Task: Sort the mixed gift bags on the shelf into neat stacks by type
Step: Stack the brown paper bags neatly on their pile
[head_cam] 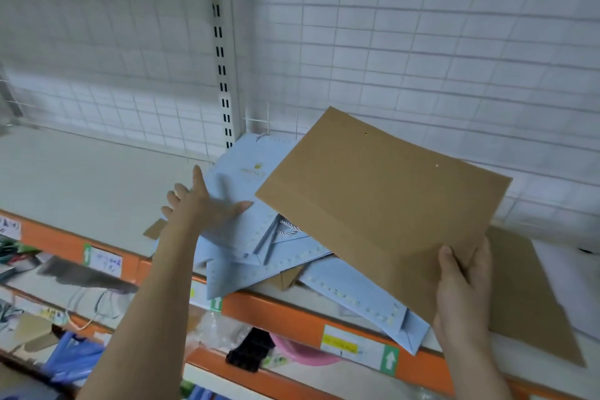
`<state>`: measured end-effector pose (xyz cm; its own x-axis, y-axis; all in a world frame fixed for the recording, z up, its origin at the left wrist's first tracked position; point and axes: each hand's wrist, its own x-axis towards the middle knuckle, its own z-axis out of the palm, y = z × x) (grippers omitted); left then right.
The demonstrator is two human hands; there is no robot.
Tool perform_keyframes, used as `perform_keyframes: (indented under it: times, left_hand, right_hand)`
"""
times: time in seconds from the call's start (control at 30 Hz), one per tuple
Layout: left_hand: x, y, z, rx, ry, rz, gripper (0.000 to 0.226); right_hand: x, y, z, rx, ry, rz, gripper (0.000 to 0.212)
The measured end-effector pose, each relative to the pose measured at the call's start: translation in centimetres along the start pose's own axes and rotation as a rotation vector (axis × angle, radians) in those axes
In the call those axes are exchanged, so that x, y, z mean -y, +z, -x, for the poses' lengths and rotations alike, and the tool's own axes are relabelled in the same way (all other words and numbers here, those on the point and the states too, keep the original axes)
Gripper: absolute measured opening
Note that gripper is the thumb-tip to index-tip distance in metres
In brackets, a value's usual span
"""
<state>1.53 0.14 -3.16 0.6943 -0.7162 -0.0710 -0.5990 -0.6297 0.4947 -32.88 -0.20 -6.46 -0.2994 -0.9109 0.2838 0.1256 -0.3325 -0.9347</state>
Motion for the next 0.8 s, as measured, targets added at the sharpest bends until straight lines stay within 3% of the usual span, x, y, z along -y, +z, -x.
perform_keyframes:
  times: [0.1,0.23,0.47,0.63,0.8]
  left_hand:
    - [0.2,-0.5,-0.8,0.140,0.025,-0.057,0.142]
    - [-0.4,-0.2,-0.4,0.095,0.067,-0.085,0.133]
    - [-0.3,0.2,0.7,0.098,0.025,0.011,0.137]
    - [-1.3,0.9,2.9,-0.174,-0.004,0.225,0.114]
    - [-1.6,1.1,5.0,-0.137,0.085,0.479,0.067]
  right_hand:
    - [0.2,0.8,0.1,0.009,0.004,-0.002,0.048]
    - [0.0,1.3,0.1,0.005,0.009,-0.001,0.048]
    - [0.0,0.8,0.4,0.003,0.002,0.022,0.046]
    - [-0.1,0.5,0.6,-0.013,-0.011,0.022,0.043]
    - [0.2,-0.5,0.7,-0.016,0.000,0.009,0.045]
